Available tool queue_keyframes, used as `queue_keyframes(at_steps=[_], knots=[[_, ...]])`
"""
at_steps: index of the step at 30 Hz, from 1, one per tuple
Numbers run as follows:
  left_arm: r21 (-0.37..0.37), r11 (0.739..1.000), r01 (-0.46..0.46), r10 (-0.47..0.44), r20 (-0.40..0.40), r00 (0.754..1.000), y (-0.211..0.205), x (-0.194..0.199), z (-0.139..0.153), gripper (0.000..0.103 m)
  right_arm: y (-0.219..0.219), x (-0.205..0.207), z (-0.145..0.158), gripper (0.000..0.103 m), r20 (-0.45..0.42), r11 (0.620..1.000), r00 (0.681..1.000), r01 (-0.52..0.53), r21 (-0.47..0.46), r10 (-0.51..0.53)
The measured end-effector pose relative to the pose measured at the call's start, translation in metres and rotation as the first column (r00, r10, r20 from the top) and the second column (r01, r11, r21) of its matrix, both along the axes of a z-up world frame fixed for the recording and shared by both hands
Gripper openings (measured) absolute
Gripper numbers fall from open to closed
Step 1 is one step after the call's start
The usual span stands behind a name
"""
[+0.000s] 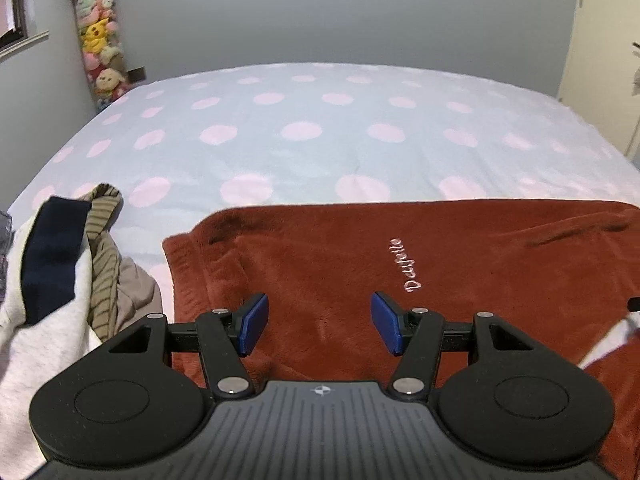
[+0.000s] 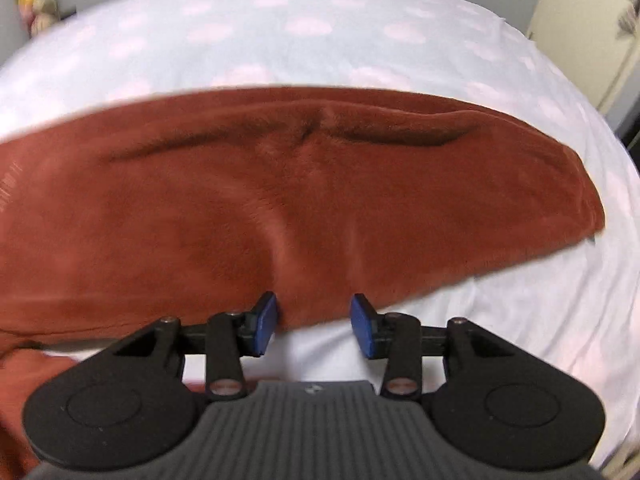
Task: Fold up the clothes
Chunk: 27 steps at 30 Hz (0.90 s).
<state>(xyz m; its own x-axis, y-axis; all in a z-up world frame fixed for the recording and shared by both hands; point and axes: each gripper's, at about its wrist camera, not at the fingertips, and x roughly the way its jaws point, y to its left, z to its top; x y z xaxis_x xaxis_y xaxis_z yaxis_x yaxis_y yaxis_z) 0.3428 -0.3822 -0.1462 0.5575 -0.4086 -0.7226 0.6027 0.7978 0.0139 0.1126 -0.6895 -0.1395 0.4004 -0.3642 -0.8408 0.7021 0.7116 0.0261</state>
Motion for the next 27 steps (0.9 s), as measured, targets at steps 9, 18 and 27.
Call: queue_keyframes(at_steps=[9,18,27], knots=[[0.080,0.994,0.076,-0.077,0.008,0.997,0.029,-0.045,0.034,0.055,0.099,-0.060,0.044,0.068,0.245,0.994,0.966,-0.094,0.048,0.079],[0.293,0.905,0.309,-0.312,-0.035,0.949,0.038,-0.112,0.019,0.058,0.171,-0.064,0.037,0.078,0.283,0.934,0.890,-0.348,-0.083,0.357],[0.544,0.685,0.486,-0.502,-0.131,0.855,-0.002,-0.154,-0.044,0.058,0.187,-0.031,0.000,0.060,0.075,0.884,0.881,-0.466,-0.044,0.468]])
